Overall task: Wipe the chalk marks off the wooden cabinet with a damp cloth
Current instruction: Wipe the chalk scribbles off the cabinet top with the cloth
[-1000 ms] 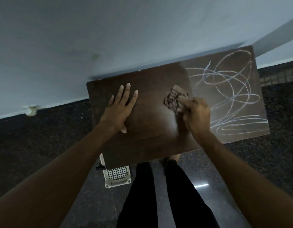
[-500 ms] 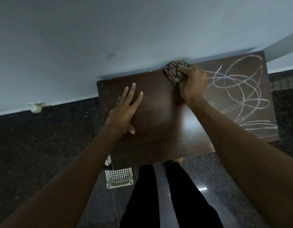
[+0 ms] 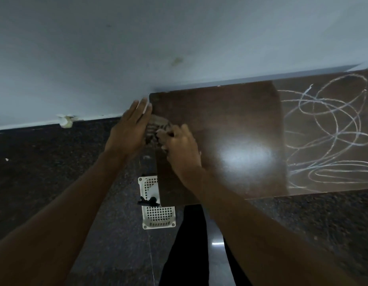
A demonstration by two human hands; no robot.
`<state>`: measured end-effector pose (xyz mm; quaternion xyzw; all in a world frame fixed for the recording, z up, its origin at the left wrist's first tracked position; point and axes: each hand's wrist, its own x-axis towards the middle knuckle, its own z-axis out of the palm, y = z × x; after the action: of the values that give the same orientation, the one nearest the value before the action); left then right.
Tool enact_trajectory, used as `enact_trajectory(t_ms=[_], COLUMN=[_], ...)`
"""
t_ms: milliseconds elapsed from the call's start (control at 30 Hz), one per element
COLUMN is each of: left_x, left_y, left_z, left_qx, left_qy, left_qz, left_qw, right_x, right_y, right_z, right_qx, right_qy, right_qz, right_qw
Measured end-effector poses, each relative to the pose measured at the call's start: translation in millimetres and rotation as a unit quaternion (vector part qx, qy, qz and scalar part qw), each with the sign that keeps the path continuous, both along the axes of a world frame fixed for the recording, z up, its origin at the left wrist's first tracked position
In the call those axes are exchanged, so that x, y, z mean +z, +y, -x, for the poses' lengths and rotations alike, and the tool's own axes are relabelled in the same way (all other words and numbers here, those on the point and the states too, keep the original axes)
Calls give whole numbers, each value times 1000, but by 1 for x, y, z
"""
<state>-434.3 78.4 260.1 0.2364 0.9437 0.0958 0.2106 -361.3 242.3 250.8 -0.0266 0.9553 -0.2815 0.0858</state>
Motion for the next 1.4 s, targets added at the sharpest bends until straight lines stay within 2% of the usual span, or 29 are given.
enact_trajectory(t_ms=[100,200,367,467,533,700,833,967,1100,1200,1300,1400], left_x=[7,8,9,10,14,15,11,-1,-14,-21,-21,-20], left_y=[8,15,22,21,21,30,51,78,98,101,101,103], left_z=[16,24,27,27,28,36,38,36,35,32,28,27], left_qx=[-36,-47,-63,-68,-66,-103,-124,-165,-243,-261,-255,-253], left_qy=[5,11,56,87,95,93,54,3,-64,-67,-54,-53], left_qz=[-1,-18,-49,-81,-88,-87,-72,-46,78,128,143,152], left_qw=[999,999,995,991,989,986,988,985,965,954,955,954], right_x=[-3,-9,-3,-6,-6,-8,-12,-9,-12,-11,-10,-13], right_y=[4,39,67,44,21,-3,36,99,178,239,291,313], right_z=[-34,-48,-7,43,69,61,25,-3,8,27,40,51], right_qx=[60,65,-34,-125,-145,-59,37,-45,-101,-174,-234,-301], right_qy=[-10,-9,-34,-13,-11,42,16,14,16,3,5,-3], right_qz=[-5,-32,-55,-38,-17,-2,-36,-78,-133,-143,-179,-165], right_qw=[998,997,997,991,989,997,999,996,986,974,956,939])
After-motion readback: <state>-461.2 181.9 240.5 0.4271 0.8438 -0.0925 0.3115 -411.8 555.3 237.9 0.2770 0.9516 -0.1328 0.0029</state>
